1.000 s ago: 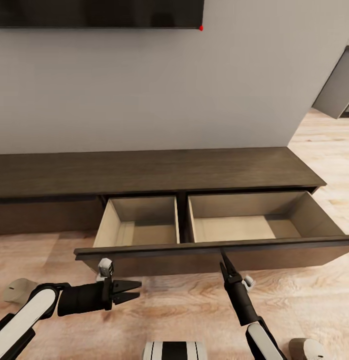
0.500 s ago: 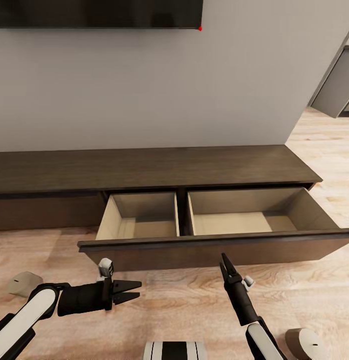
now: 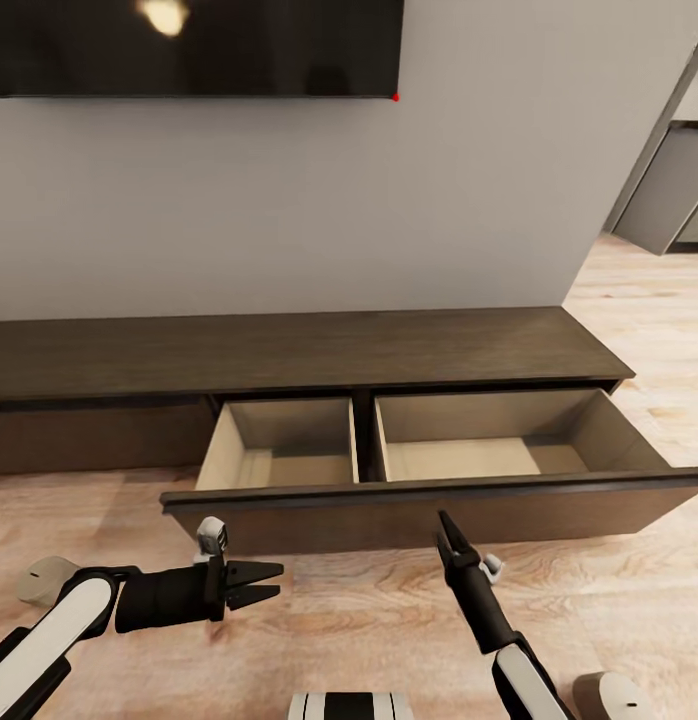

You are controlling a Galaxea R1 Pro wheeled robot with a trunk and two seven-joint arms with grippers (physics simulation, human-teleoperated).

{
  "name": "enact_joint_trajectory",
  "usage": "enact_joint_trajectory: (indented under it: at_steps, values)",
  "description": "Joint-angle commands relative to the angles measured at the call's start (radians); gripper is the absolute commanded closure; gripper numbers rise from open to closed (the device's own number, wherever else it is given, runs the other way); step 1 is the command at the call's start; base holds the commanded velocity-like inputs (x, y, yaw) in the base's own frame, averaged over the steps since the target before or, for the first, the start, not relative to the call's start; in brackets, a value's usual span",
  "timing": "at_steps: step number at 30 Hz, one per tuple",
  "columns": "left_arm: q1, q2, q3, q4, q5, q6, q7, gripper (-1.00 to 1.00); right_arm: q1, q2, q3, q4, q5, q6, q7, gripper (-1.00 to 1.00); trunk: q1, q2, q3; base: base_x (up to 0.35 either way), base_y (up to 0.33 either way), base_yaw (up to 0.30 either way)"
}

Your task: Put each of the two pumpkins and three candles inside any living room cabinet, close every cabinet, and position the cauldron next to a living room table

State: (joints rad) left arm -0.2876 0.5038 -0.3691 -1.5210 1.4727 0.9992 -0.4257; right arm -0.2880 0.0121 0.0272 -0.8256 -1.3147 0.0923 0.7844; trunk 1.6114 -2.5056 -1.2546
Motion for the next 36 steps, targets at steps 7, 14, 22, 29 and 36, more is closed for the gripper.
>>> enact_joint_trajectory:
  at_steps: [7, 14, 22, 29, 36]
  values:
    - [-0.001, 0.000, -0.001, 0.003, -0.002, 0.001, -0.007, -1.00, 0.002, -0.005, -0.004, 0.012, -0.011, 0.082, -0.023, -1.00, -0.003, 0.001, 0.027, 0.000, 0.000, 0.000]
    - [-0.001, 0.000, -0.008, 0.005, 0.030, 0.000, -0.007, -1.00, 0.007, -0.005, -0.005, 0.203, -0.011, 0.197, -0.001, -1.00, -0.006, 0.003, 0.054, 0.000, 0.000, 0.000]
    - [-0.001, 0.001, -0.008, 0.006, 0.034, 0.001, -0.007, -1.00, 0.007, -0.012, -0.009, 0.505, -0.004, 0.392, 0.035, -1.00, -0.010, 0.005, 0.085, 0.000, 0.000, 0.000]
    - [-0.001, 0.001, -0.008, 0.006, 0.034, 0.000, -0.007, -1.00, 0.007, -0.047, -0.002, 0.547, 0.006, 0.409, 0.097, -1.00, -0.027, 0.034, 0.109, 0.000, 0.000, 0.000]
    - [-0.001, 0.001, -0.010, 0.005, 0.034, 0.000, -0.006, -1.00, 0.007, -0.059, 0.000, 0.552, 0.009, 0.372, 0.118, -1.00, -0.054, 0.083, 0.131, 0.000, 0.000, 0.000]
